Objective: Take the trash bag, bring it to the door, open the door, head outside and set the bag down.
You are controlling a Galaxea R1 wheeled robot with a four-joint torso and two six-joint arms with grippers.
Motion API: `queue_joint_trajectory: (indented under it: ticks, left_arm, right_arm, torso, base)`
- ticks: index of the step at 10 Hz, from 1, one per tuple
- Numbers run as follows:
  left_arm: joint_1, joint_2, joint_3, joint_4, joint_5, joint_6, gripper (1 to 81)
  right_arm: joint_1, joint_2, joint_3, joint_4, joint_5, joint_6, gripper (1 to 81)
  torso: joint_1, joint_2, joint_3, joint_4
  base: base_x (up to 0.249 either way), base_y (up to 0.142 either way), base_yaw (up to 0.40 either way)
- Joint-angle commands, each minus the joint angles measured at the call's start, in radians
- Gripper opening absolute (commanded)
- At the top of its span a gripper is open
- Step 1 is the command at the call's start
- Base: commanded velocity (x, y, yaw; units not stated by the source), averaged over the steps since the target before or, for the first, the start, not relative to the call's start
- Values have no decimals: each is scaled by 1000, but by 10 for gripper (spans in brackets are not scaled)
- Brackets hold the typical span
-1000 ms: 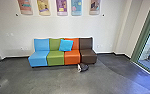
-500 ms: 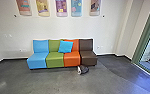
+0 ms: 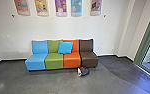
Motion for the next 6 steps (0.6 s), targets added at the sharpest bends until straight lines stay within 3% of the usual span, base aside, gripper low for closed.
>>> queue_joint_trajectory:
  ticks: [1,6]
  left_arm:
    - [-42,-3,5,-6,56,5,811]
    - [-42,-3,5,-8,56,4,811]
  right_arm:
    - [36,6,9,-6,-59,-11,811]
    - [37,0,6,-7,-62,-13,811]
  torso:
    - [0,0,0,0]
    - [0,0,0,0]
  base:
    - [171,-67,0]
    - [171,-87,0]
